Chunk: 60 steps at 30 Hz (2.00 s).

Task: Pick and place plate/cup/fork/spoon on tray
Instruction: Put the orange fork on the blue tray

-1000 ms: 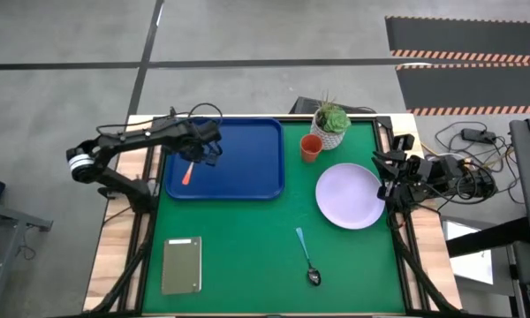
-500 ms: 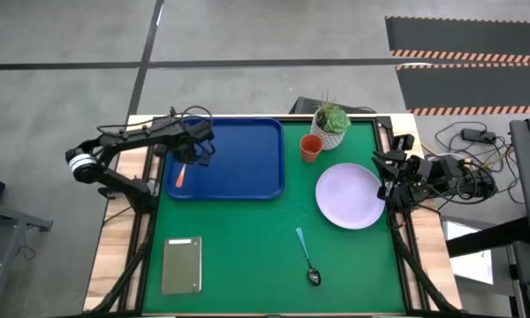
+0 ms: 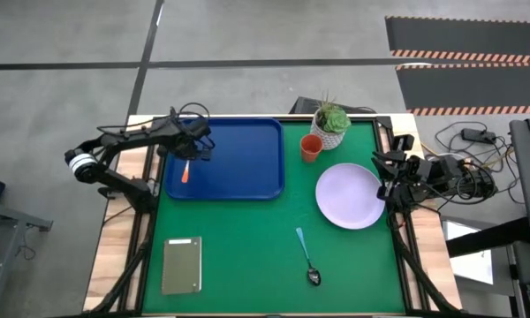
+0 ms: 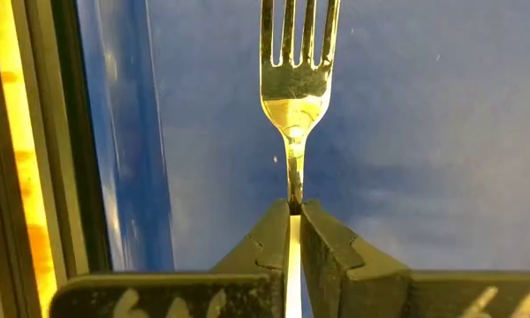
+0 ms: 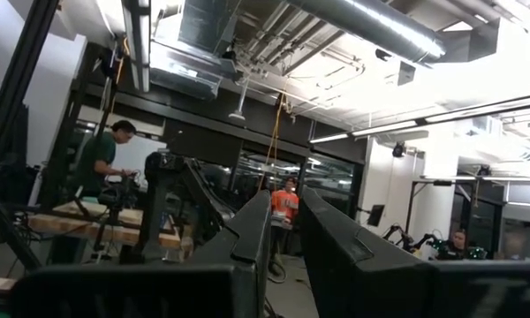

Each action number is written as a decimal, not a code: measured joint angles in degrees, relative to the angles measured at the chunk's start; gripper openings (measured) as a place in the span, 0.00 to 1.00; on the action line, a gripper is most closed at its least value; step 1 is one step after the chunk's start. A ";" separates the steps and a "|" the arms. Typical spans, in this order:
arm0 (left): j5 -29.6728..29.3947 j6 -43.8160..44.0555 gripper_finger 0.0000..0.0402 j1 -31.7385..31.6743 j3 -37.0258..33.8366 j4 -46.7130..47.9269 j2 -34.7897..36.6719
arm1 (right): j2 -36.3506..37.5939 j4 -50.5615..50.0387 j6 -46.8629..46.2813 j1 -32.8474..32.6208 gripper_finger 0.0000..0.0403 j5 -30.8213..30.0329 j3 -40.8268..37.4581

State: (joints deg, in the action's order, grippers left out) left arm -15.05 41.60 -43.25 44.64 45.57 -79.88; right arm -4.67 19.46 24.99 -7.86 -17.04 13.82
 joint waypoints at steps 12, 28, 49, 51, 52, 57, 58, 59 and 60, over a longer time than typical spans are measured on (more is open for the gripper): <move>0.64 -0.57 0.00 -4.17 -0.72 -2.13 0.00 | 0.00 -1.01 0.44 0.01 0.13 -0.02 0.00; 1.77 -3.08 0.00 -5.24 -4.28 -3.14 -0.02 | 0.00 -1.16 0.63 0.02 0.13 0.00 0.00; 3.83 -2.83 0.00 -5.94 -6.80 -3.56 0.11 | 0.00 -1.22 0.61 0.01 0.13 0.00 0.00; 4.08 -2.82 0.00 -5.94 -6.82 -3.58 0.13 | 0.00 -1.24 0.63 0.01 0.13 0.00 0.00; 4.14 -2.82 0.00 -5.94 -6.84 -3.62 0.13 | 0.00 -1.23 0.62 0.02 0.13 0.00 0.00; 4.29 -2.83 0.00 -5.94 -6.88 -4.28 0.13 | 0.00 -1.26 0.61 0.00 0.13 0.00 0.00; 4.38 -2.82 0.00 -5.98 -6.86 -4.35 0.13 | 0.00 -1.27 0.61 0.02 0.13 0.00 0.00; 4.56 -2.81 0.00 -6.09 -6.84 -4.45 0.13 | 0.00 -1.28 0.63 0.01 0.13 0.00 0.00; 4.72 -2.54 0.00 -6.20 -6.84 -4.47 0.15 | 0.00 -1.29 0.63 0.01 0.13 0.00 0.00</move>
State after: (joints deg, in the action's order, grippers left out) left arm -10.33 39.07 -49.45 37.80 41.10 -79.72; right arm -4.67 18.18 25.63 -7.85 -17.04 13.82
